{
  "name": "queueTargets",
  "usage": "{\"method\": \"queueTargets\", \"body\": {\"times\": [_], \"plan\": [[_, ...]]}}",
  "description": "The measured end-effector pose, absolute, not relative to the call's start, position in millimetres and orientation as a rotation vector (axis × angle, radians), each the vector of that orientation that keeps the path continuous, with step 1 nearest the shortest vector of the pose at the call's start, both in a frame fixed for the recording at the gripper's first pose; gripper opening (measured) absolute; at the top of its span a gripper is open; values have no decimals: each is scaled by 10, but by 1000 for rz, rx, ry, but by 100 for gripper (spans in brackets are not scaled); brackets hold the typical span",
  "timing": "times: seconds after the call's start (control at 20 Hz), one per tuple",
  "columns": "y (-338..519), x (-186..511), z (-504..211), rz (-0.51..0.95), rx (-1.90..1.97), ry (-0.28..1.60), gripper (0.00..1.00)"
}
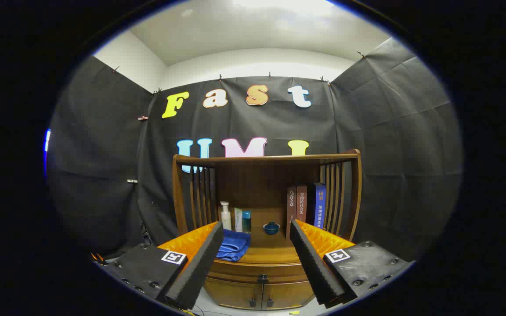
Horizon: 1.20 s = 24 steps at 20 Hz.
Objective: Pull open the drawer, take out the items inside it, and place them on the countertop above the cabinet.
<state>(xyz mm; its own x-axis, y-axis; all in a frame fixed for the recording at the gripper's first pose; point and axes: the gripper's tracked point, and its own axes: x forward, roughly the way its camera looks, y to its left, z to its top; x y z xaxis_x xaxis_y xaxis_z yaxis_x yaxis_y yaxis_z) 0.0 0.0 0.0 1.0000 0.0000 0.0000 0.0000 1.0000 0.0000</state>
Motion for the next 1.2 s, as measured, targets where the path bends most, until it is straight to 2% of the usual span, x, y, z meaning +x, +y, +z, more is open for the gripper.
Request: {"method": "queueTargets", "body": {"times": [1.2], "plan": [[10,270,-124,0,-31,38,100]]}}
